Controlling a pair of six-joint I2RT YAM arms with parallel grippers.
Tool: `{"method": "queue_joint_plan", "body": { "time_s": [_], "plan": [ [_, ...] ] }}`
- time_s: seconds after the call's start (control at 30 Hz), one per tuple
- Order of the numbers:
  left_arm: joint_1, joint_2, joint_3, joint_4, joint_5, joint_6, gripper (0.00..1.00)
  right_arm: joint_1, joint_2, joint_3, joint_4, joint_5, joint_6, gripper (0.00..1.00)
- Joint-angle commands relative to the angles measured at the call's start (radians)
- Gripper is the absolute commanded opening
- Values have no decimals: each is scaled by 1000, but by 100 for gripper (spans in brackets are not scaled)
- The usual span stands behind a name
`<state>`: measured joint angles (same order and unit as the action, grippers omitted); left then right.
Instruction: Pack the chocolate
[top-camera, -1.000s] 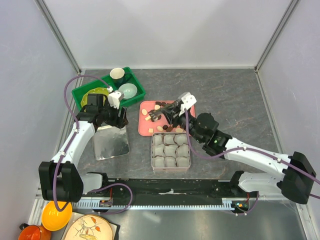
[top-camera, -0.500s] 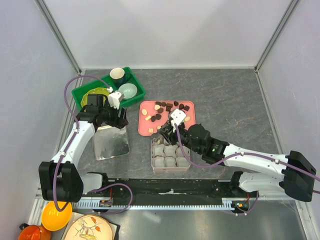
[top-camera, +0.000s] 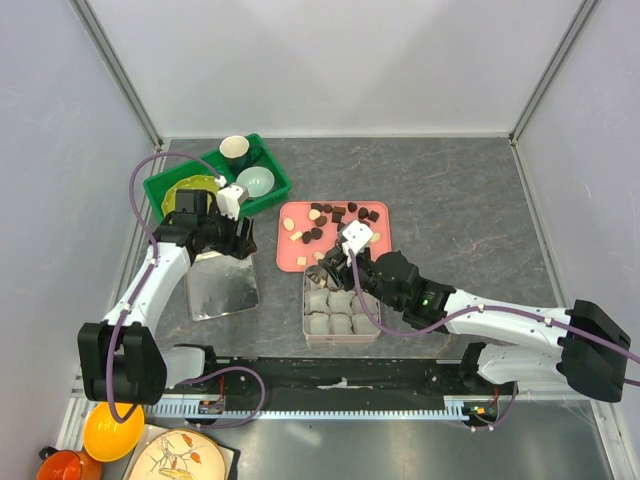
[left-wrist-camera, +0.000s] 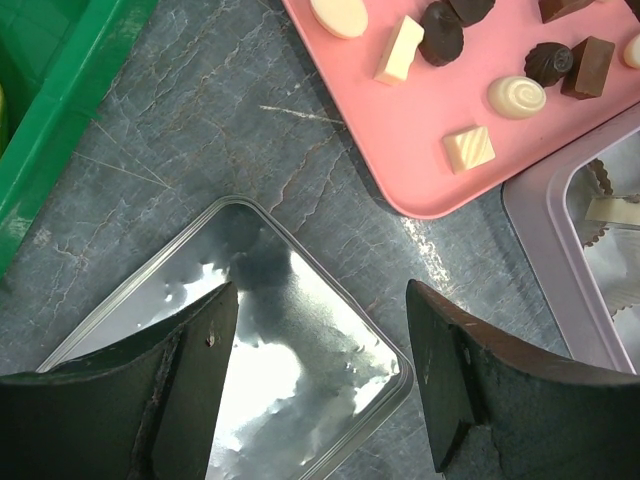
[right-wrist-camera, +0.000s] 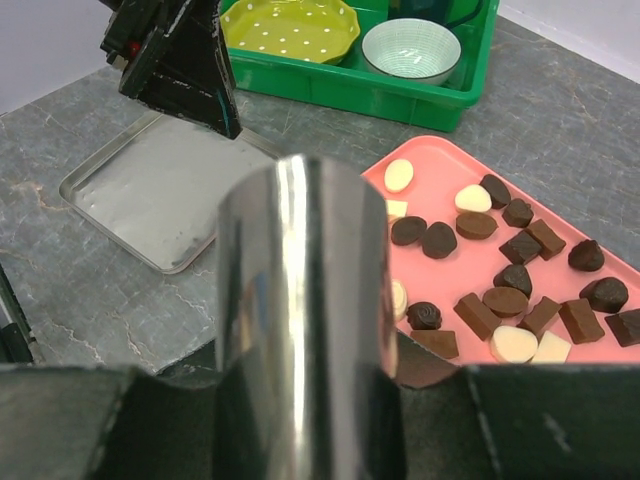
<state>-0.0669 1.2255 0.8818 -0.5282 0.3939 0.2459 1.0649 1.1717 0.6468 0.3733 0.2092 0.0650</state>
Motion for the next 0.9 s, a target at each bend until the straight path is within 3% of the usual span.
{"method": "queue_joint_plan", "body": {
  "time_s": [0.0,0.37,0.87],
  "plan": [
    [4,-20,-7,8,16,26,75,4,-12,-6,87,25,-14,36],
    [4,-37,-15,-1,34,20,76,4,-6,-4,118,44,-28,44],
    [4,-58,-23,-1,42,12,76,4,25,132,154,96,-145,39]
  ]
}}
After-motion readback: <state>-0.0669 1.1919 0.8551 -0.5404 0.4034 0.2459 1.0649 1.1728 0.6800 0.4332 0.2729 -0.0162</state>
